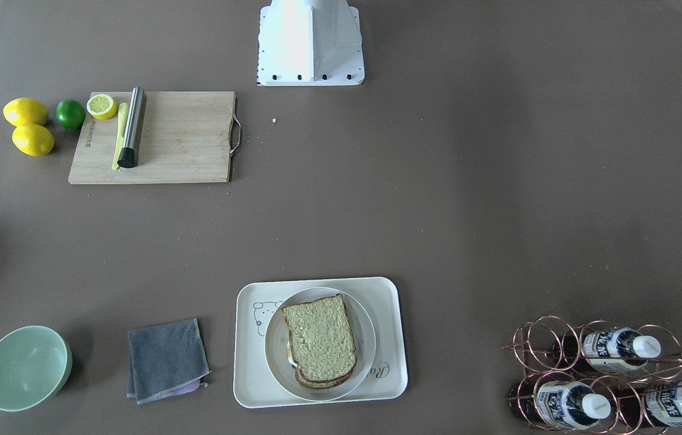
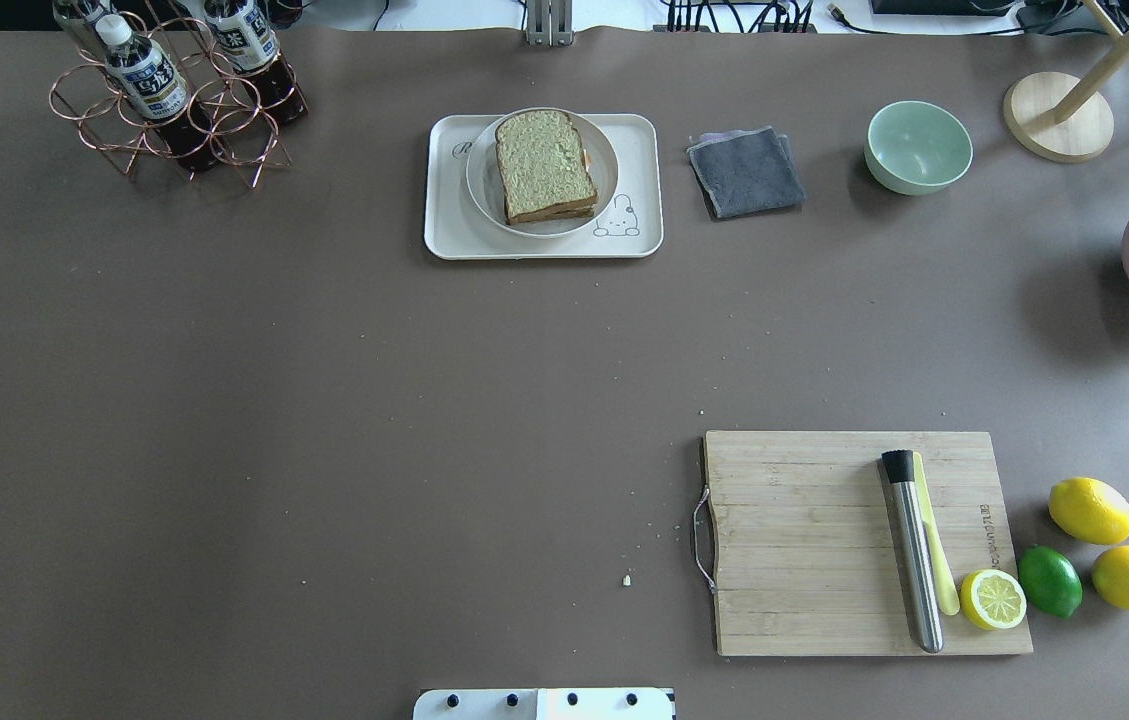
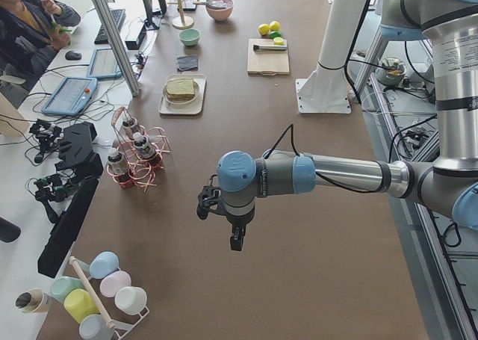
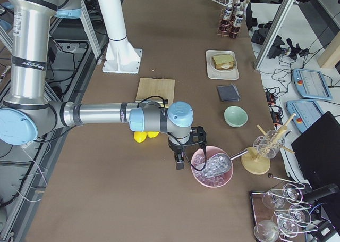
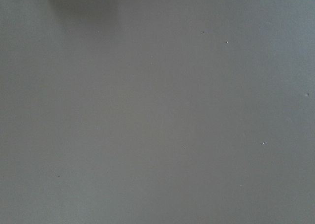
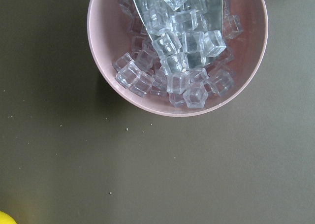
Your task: Make sandwich and place on tray
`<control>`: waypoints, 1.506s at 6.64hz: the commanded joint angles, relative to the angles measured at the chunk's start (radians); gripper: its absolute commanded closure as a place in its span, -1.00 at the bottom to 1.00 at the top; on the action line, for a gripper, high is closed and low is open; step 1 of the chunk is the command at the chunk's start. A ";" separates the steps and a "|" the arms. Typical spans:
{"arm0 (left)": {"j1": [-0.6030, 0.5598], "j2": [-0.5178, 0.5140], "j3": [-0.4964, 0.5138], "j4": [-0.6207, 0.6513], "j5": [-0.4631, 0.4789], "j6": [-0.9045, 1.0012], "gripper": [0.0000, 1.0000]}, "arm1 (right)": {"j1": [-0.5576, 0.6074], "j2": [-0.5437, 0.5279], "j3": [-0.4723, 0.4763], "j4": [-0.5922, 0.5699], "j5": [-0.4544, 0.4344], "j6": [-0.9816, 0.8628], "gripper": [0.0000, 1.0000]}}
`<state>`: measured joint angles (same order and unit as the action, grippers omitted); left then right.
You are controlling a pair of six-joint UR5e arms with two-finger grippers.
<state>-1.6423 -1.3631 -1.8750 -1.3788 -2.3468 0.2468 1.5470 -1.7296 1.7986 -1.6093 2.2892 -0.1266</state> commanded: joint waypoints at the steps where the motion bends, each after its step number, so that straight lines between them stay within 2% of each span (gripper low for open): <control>1: -0.002 0.002 -0.001 -0.008 0.001 -0.003 -0.96 | -0.010 0.007 0.001 0.000 0.002 0.005 -1.00; 4: -0.036 0.018 -0.007 -0.016 0.004 0.002 -0.96 | -0.018 0.008 0.004 0.000 0.004 0.010 -1.00; 7: -0.040 0.024 -0.003 -0.029 0.007 -0.004 -0.96 | -0.019 0.008 0.008 -0.001 0.045 0.005 -1.00; 8: -0.040 0.015 0.037 -0.031 0.012 -0.003 -0.95 | -0.021 0.008 0.001 -0.009 0.070 0.011 -1.00; 10: -0.040 -0.005 0.053 -0.037 0.014 -0.001 -0.96 | -0.040 0.010 -0.005 -0.007 0.055 0.013 -1.00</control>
<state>-1.6825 -1.3586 -1.8360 -1.4139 -2.3349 0.2442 1.5213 -1.7239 1.7993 -1.6158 2.3483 -0.1159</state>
